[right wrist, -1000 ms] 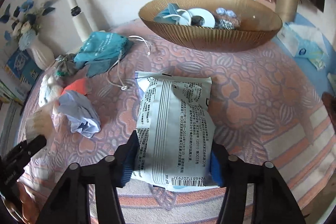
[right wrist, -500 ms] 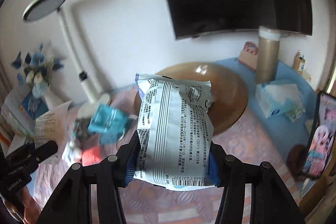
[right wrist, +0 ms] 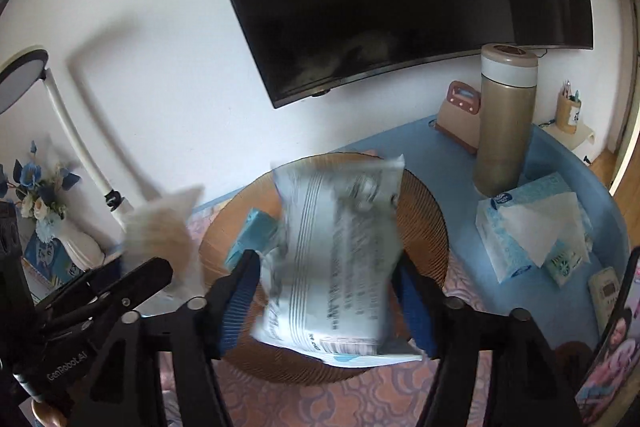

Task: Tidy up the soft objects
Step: 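Lift the clear bag and wipes packet and carry them toward the amber bowl, then open both grippers over the amber bowl and withdraw toward the bed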

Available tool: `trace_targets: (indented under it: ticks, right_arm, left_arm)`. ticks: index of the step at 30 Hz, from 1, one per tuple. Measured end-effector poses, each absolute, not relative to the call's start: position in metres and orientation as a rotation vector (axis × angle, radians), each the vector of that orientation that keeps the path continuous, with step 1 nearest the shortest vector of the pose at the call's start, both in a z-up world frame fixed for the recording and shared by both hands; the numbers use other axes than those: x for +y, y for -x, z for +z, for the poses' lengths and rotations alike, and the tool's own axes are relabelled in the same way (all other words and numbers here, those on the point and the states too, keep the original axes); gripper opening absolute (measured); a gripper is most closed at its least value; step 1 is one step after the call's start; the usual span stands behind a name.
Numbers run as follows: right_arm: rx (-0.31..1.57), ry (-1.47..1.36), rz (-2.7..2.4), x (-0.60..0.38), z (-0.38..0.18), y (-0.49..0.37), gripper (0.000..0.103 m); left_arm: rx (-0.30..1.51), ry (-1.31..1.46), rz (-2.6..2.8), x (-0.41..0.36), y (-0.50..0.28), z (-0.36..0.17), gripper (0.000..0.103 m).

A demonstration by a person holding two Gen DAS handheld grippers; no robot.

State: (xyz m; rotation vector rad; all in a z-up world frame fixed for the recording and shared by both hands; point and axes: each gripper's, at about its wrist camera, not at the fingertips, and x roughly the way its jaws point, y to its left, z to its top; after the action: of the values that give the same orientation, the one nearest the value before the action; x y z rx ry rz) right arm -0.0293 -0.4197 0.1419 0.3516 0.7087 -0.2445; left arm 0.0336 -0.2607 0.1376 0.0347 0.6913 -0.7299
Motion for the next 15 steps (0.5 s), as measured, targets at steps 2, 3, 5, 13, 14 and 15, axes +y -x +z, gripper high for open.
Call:
trace_targets:
  ticks: [2,3,5,13,14,15]
  right_arm:
    - [0.707,-0.357,-0.253,-0.428,0.138,0.033,0.069]
    - [0.7,-0.37,-0.257,-0.433,0.137,0.038,0.069]
    - [0.697,-0.401,-0.265,-0.443,0.134,0.049,0.069]
    - [0.663,-0.388,-0.229,-0.422,0.149,0.094,0.071]
    - [0.658,-0.372,-0.21,-0.412,0.153,0.098,0.073]
    - [0.654,-0.355,-0.194,-0.402,0.156,0.101,0.074]
  left_arm:
    - [0.7,-0.019,-0.706,-0.259,-0.04,0.133,0.09]
    - [0.701,-0.007,-0.708,-0.254,-0.04,0.132,0.09]
    - [0.71,-0.006,-0.703,-0.244,-0.039,0.132,0.09]
    - [0.611,0.029,-0.596,-0.152,0.001,0.164,0.09]
    - [0.594,0.036,-0.575,-0.139,0.007,0.17,0.09]
    - [0.577,0.046,-0.547,-0.122,0.015,0.175,0.09]
